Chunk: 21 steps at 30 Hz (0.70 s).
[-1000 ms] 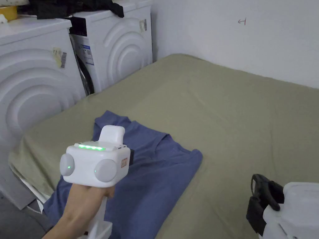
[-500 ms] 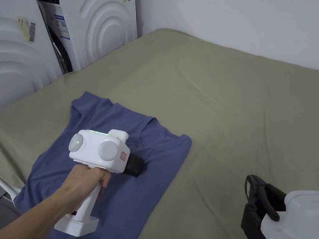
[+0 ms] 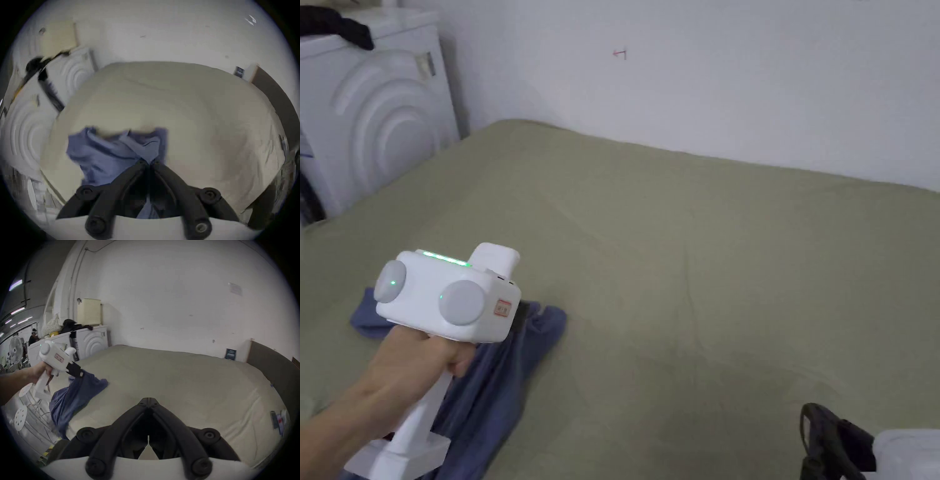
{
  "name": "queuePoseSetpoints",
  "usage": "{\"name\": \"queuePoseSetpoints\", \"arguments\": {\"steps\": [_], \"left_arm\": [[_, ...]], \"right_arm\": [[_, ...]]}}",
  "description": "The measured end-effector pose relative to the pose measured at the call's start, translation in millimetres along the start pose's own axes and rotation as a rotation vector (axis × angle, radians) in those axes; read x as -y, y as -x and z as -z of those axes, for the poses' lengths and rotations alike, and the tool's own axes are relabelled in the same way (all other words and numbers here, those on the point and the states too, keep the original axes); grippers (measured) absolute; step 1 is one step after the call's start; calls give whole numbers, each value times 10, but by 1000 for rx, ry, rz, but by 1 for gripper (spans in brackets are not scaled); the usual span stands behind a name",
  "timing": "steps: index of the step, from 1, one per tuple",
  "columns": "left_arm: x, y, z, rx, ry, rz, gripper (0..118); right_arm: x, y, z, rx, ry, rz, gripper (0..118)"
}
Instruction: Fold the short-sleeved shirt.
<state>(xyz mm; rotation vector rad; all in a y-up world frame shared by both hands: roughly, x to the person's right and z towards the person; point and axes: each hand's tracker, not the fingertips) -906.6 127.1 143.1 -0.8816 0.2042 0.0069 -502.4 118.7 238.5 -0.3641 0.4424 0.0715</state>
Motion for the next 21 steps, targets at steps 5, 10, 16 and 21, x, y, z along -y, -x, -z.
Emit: {"name": "queuePoseSetpoints", "arguments": {"steps": [5, 10, 16, 21], "left_arm": [[-563, -1225, -193, 181, -116, 143, 0], [-980, -2621, -260, 375, -187, 268, 0], [-1083, -4044, 227, 549, -130, 361, 0], [-704, -4673, 1151, 540, 57, 355, 0]], "right_arm": [[35, -449, -379, 141, -18, 27, 1], [93, -870, -622, 266, -21, 62, 1], [207, -1307, -630, 367, 14, 112, 1], [336, -1564, -476, 405, 63, 131, 1]]}}
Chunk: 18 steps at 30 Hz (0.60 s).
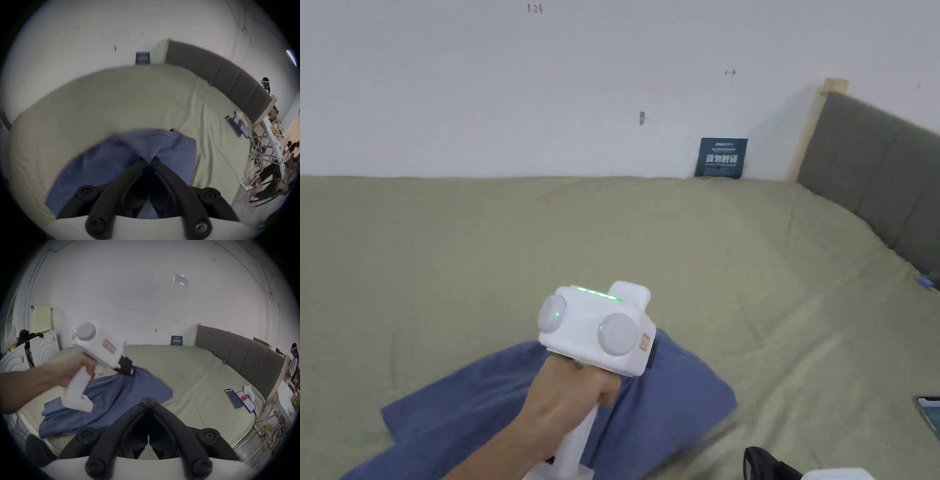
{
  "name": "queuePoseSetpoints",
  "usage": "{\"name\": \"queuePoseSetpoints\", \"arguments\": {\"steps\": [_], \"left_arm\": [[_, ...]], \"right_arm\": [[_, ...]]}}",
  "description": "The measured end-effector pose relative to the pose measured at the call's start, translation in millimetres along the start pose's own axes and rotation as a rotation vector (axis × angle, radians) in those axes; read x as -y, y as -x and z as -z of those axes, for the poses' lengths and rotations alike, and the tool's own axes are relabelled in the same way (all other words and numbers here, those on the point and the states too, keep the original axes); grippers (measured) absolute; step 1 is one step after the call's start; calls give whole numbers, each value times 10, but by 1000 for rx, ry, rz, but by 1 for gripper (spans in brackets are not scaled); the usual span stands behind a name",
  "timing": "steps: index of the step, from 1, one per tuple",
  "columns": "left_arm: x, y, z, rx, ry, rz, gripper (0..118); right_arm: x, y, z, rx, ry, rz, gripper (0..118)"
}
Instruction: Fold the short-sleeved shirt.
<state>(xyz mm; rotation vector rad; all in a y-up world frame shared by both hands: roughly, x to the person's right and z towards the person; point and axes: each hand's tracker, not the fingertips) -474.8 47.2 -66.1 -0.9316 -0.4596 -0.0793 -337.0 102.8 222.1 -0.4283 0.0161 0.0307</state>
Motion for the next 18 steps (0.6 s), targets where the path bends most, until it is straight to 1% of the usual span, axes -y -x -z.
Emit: {"name": "queuePoseSetpoints", "arguments": {"steps": [2, 3, 4, 5, 6, 7, 8, 10, 11, 12, 13, 14, 15, 16, 17, 18], "left_arm": [[188, -24, 240, -34, 40, -24, 0], [247, -7, 302, -32, 29, -19, 9], [309, 11, 348, -50, 31, -23, 35], [358, 31, 347, -69, 20, -28, 81], [365, 100, 362, -50, 6, -48, 118], [403, 140, 285, -59, -10, -69, 116], [412, 177, 84, -65, -85, -111, 114], [367, 331, -170, -74, -109, -131, 113], [396, 366, -378, -88, -155, -151, 110], [448, 395, -634, -114, -218, -167, 97], [557, 375, -999, -151, -302, -155, 76], [683, 348, -1338, -189, -379, -143, 47], [826, 318, -1658, -266, -465, -127, 7], [983, 278, -1956, -361, -523, -110, 0], [1159, 259, -2230, -443, -578, -109, 0], [1344, 408, -2320, -478, -613, -138, 0]], "right_arm": [[12, -48, 92, 7, 16, 3, 1], [13, -61, 127, 8, 19, 3, 1], [20, -72, 169, 11, 23, 0, 1], [19, -79, 202, 10, 25, -3, 1], [14, -78, 232, 8, 26, -6, 1], [3, -69, 258, 6, 28, -10, 1], [-4, -54, 271, 3, 25, -14, 1], [-41, -18, 292, -1, 14, -17, 1], [-65, -5, 289, -9, 4, -12, 1], [-89, 19, 272, -17, -9, -7, 1], [-107, 46, 257, -15, -22, -11, 1], [-123, 69, 241, -16, -33, -17, 1], [-137, 91, 219, -20, -43, -26, 1], [-141, 108, 190, -19, -55, -30, 1], [-157, 125, 162, -25, -62, -25, 1], [-171, 140, 140, -38, -70, -17, 1]]}}
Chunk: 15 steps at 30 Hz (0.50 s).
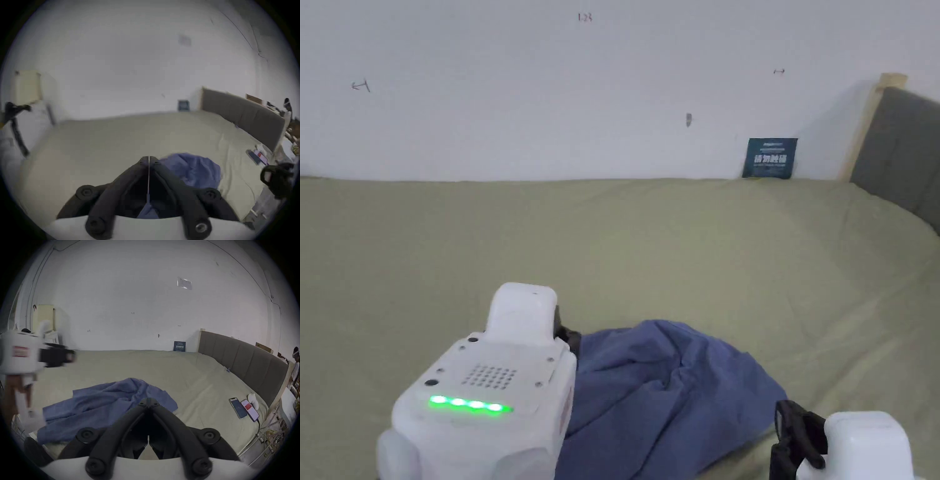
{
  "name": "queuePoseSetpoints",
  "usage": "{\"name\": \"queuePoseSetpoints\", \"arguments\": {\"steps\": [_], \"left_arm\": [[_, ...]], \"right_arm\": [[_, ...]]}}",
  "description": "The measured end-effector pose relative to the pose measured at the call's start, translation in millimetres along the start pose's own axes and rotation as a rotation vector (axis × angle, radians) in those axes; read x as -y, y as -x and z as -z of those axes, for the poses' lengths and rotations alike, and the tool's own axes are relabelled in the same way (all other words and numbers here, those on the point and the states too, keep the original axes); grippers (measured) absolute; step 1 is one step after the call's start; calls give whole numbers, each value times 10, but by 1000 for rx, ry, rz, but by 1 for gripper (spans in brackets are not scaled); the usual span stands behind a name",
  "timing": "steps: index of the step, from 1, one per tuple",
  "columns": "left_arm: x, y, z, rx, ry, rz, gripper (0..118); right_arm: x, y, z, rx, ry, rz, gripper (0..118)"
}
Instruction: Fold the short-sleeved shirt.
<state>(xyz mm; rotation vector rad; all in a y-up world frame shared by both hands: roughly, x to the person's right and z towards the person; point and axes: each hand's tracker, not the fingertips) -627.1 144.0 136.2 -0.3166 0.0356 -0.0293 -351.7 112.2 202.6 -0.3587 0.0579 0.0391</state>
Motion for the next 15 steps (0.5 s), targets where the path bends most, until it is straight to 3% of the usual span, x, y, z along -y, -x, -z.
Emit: {"name": "queuePoseSetpoints", "arguments": {"steps": [7, 15], "left_arm": [[162, 828, -1202, -238, -68, -45, 0], [149, 1053, -1451, -278, -64, -69, 0]], "right_arm": [[-120, 238, -203, -58, -53, 7, 1], [-189, 466, -328, -101, -87, -19, 1]]}}
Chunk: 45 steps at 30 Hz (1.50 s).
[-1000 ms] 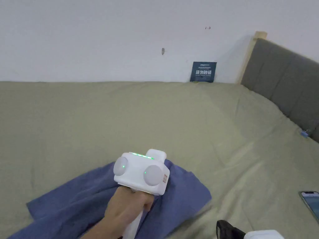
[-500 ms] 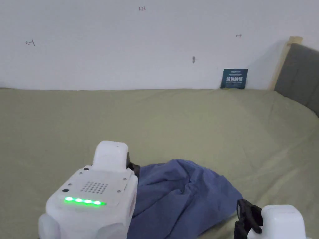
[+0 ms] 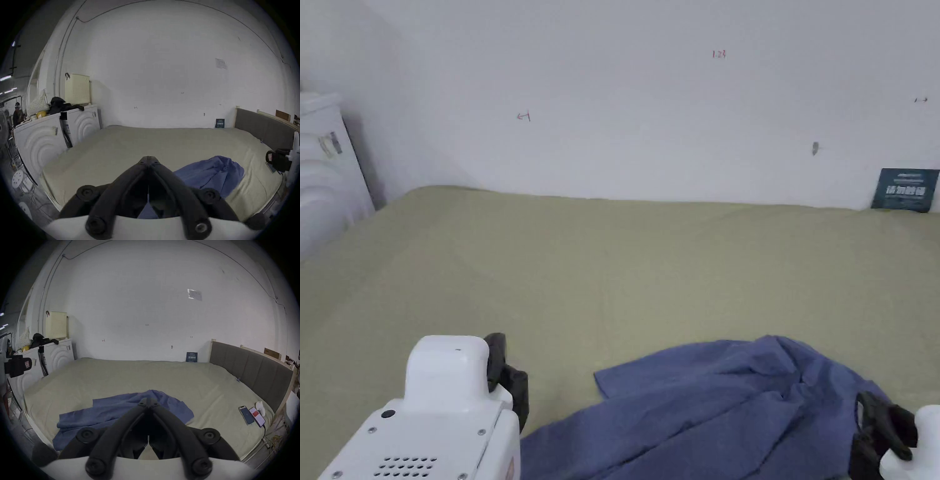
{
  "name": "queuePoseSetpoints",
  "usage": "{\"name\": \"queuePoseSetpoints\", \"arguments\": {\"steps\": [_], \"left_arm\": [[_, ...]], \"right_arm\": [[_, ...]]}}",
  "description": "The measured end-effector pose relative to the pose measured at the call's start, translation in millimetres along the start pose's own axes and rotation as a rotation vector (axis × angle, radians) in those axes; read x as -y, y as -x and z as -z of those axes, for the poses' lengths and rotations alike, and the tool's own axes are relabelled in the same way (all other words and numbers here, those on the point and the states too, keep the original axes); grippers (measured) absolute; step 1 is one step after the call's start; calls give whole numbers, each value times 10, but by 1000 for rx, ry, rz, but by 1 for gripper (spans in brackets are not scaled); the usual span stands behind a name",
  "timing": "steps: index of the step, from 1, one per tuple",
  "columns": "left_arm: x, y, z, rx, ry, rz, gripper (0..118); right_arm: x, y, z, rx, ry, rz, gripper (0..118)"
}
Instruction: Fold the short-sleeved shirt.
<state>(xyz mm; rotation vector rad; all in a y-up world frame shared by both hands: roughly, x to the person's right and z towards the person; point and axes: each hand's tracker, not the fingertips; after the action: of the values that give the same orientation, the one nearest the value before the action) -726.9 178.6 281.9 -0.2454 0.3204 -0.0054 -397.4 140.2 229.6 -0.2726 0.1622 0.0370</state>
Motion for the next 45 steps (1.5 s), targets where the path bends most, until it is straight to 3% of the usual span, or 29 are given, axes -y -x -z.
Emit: {"name": "queuePoseSetpoints", "arguments": {"steps": [3, 7, 10, 11, 12, 14, 15, 20, 23, 26, 27, 29, 30, 32, 36, 40, 45], "left_arm": [[19, 100, 3, -12, 13, 24, 0], [298, 416, 302, 10, 229, 52, 0], [742, 774, 850, 45, 457, -38, 0], [858, 843, 995, 41, 514, -62, 5], [973, 903, 1155, 56, 583, -80, 34], [1172, 914, 1410, 64, 661, -118, 110], [1266, 909, 1573, 68, 712, -114, 118], [1574, 706, 2133, 36, 798, -15, 117], [1629, 523, 2157, 22, 820, 38, 116], [1652, 440, 2074, 28, 811, 85, 108], [1600, 433, 2029, 34, 808, 87, 96], [1503, 480, 1962, 104, 793, 16, 51], [1469, 462, 1924, 98, 766, 31, 0], [1485, 440, 1924, 80, 754, 54, 0], [1583, 602, 1968, 108, 772, -35, 0], [1537, 573, 1860, 126, 759, -39, 0], [1419, 499, 1871, 134, 766, -13, 0]], "right_arm": [[-5, 44, 8, -10, 0, -2, 1], [51, 104, 44, -30, 19, -4, 1], [101, 163, 86, -57, 38, -2, 1], [116, 192, 103, -58, 43, -6, 1], [134, 216, 125, -61, 49, -9, 1], [158, 251, 165, -70, 67, -8, 1], [175, 275, 187, -74, 73, -9, 1], [260, 335, 305, -78, 115, -27, 1], [296, 331, 349, -69, 139, -30, 1], [325, 277, 400, -67, 163, -13, 1], [342, 245, 409, -62, 168, -11, 1], [368, 149, 447, -57, 185, 8, 1], [382, 85, 474, -49, 195, 22, 1], [409, -75, 526, -22, 215, 41, 1], [443, -509, 717, 81, 255, -1, 1], [422, -1060, 1179, 163, 314, -17, 1], [428, -1590, 1939, 178, 415, -6, 1]]}}
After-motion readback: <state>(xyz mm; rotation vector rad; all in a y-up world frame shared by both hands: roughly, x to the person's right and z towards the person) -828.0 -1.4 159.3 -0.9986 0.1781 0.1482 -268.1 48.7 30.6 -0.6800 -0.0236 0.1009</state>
